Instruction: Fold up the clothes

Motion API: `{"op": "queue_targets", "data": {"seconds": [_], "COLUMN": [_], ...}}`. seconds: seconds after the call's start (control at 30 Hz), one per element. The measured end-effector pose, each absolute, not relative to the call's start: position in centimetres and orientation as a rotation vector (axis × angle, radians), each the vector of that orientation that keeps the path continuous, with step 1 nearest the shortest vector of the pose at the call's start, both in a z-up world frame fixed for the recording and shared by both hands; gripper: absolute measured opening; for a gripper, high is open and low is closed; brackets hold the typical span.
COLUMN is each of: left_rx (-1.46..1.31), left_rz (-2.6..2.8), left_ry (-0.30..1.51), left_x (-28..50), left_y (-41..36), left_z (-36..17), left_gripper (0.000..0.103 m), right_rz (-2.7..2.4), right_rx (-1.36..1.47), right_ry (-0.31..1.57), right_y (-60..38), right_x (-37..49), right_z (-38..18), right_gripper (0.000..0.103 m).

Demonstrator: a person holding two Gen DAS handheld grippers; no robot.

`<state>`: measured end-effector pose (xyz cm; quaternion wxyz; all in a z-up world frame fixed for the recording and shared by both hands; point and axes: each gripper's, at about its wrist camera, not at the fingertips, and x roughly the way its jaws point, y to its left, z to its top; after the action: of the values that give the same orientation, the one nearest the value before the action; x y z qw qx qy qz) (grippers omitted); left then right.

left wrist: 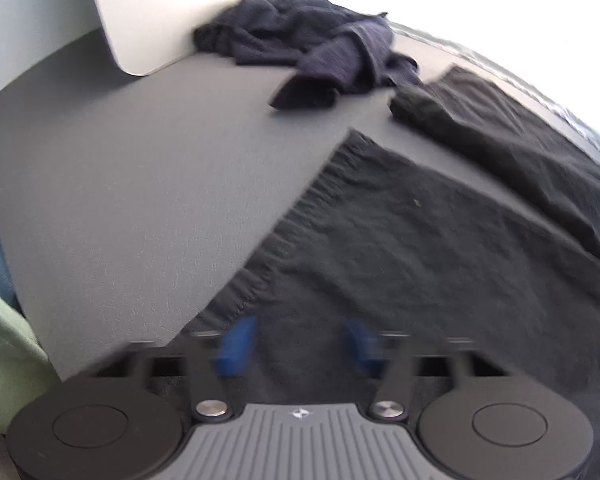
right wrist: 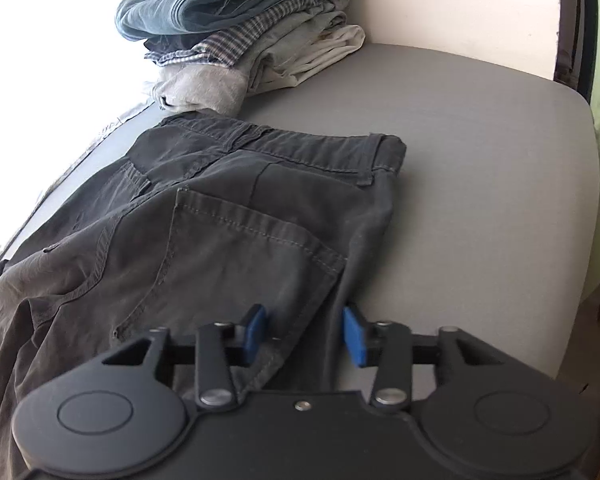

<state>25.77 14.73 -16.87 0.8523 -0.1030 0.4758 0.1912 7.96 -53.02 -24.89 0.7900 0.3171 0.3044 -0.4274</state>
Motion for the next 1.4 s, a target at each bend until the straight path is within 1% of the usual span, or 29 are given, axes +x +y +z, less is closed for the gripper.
{"op": "queue_targets", "data": {"seconds": [0.07, 0.13, 0.27, 0.33, 0.37, 0.43, 0.5, 0.57, 0.6, 0.63, 0.67, 0.7, 0.73, 0.77, 0.8, 0.83, 0.87, 0.9, 0.93, 0.97, 1.0, 1.07, 1.1, 1.13, 1.17, 1.2, 1.23, 1.3, 1.4], "left_rx": [-0.205, -0.253, -0.222, -0.1, -0.042, -0.191, -0.283, -0.232, -0.21, -0.219, -0.227, -0.236, -0.244, -0.242, -0.228, -0.206, -0.184, -0.165, -0.161, -0.16, -0.182, -0.209, -0.215, -0.206, -0.19, -0.166, -0.145, -0.145, -0.16], "left_rz": [0.395, 0.402, 0.454, 0.555, 0.607, 0.576, 0.53, 0.463, 0.428, 0.404, 0.379, 0.355, 0.336, 0.328, 0.335, 0.351, 0.368, 0.384, 0.397, 0.409, 0.412, 0.403, 0.392, 0.386, 0.381, 0.379, 0.377, 0.396, 0.432], "left_ry": [1.002, 0.991, 0.973, 0.959, 0.952, 0.966, 0.994, 1.0, 0.998, 1.0, 1.002, 1.002, 0.993, 0.994, 0.998, 1.009, 1.02, 1.035, 1.044, 1.052, 1.049, 1.038, 1.029, 1.01, 1.001, 1.001, 1.001, 0.994, 0.992], "left_x": [25.8, 25.5, 25.3, 25.3, 25.2, 24.7, 24.4, 24.6, 24.7, 24.8, 25.0, 25.2, 25.3, 25.7, 26.0, 26.4, 26.7, 27.0, 27.1, 27.1, 26.9, 26.6, 26.4, 26.2, 26.2, 26.2, 26.3, 26.2, 25.7], "left_y": [14.8, 15.4, 15.1, 15.0, 15.3, 18.0, 19.9, 19.6, 19.3, 19.0, 18.7, 18.4, 17.9, 17.4, 17.0, 16.6, 16.2, 16.1, 16.2, 16.3, 16.6, 17.1, 17.2, 17.0, 16.8, 16.5, 16.2, 16.0, 16.5], "left_z": [-16.8, -16.8, -16.1, -15.7, -15.5, -15.1, -14.8, -14.9, -15.0, -15.2, -15.4, -15.6, -15.7, -15.8, -16.1, -16.3, -16.6, -16.9, -17.1, -17.4, -17.4, -17.5, -17.4, -17.3, -17.1, -16.9, -16.7, -16.3, -15.5], "left_gripper": [0.002, 0.002, 0.002, 0.0, 0.0, 0.0, 0.0, 0.002, 0.009, 0.017, 0.034, 0.046, 0.051, 0.059, 0.066, 0.068, 0.073, 0.079, 0.081, 0.086, 0.088, 0.086, 0.073, 0.063, 0.042, 0.025, 0.025, 0.021, 0.021], "right_rz": [-0.913, -0.905, -0.912, -0.91, -0.905, -0.897, -0.888, -0.884, -0.885, -0.886, -0.887, -0.888, -0.891, -0.902, -0.913, -0.922, -0.93, -0.942, -0.954, -0.966, -0.979, -0.973, -0.97, -0.962, -0.938, -0.922, -0.906, -0.899, -0.876], "right_rx": [0.691, 0.7, 0.622, 0.591, 0.585, 0.575, 0.529, 0.458, 0.425, 0.441, 0.46, 0.479, 0.523, 0.556, 0.588, 0.607, 0.625, 0.637, 0.645, 0.657, 0.668, 0.677, 0.68, 0.669, 0.655, 0.636, 0.617, 0.594, 0.645], "right_ry": [0.635, 0.616, 0.615, 0.615, 0.609, 0.595, 0.62, 0.663, 0.683, 0.689, 0.695, 0.7, 0.692, 0.685, 0.678, 0.673, 0.669, 0.673, 0.678, 0.682, 0.685, 0.677, 0.673, 0.682, 0.683, 0.686, 0.69, 0.68, 0.619], "right_y": [-53.0, -53.0, -51.9, -51.5, -51.3, -51.1, -50.7, -50.2, -49.9, -49.9, -49.9, -50.0, -50.1, -50.3, -50.4, -50.5, -50.7, -50.7, -50.9, -51.0, -51.0, -51.0, -51.0, -50.9, -50.8, -50.6, -50.4, -50.2, -50.0], "right_x": [7.5, 7.0, 7.2, 7.3, 7.1, 6.7, 6.7, 7.2, 7.5, 7.6, 7.7, 7.8, 7.8, 7.8, 7.8, 7.8, 7.9, 7.9, 7.8, 7.8, 7.8, 7.8, 7.8, 8.2, 8.5, 8.7, 9.0, 8.8, 7.2], "right_z": [-24.8, -24.6, -23.6, -23.1, -22.8, -22.3, -22.0, -22.0, -22.1, -22.3, -22.5, -22.8, -23.0, -23.2, -23.4, -23.6, -23.8, -23.9, -24.1, -24.3, -24.6, -24.8, -24.9, -25.0, -24.9, -24.8, -24.6, -24.2, -23.0], "right_gripper": [0.029, 0.019, 0.014, 0.01, 0.01, 0.009, 0.009, 0.01, 0.012, 0.016, 0.02, 0.032, 0.035, 0.036, 0.042, 0.047, 0.051, 0.058, 0.066, 0.071, 0.078, 0.083, 0.084, 0.08, 0.071, 0.04, 0.028, 0.013, 0.009]}}
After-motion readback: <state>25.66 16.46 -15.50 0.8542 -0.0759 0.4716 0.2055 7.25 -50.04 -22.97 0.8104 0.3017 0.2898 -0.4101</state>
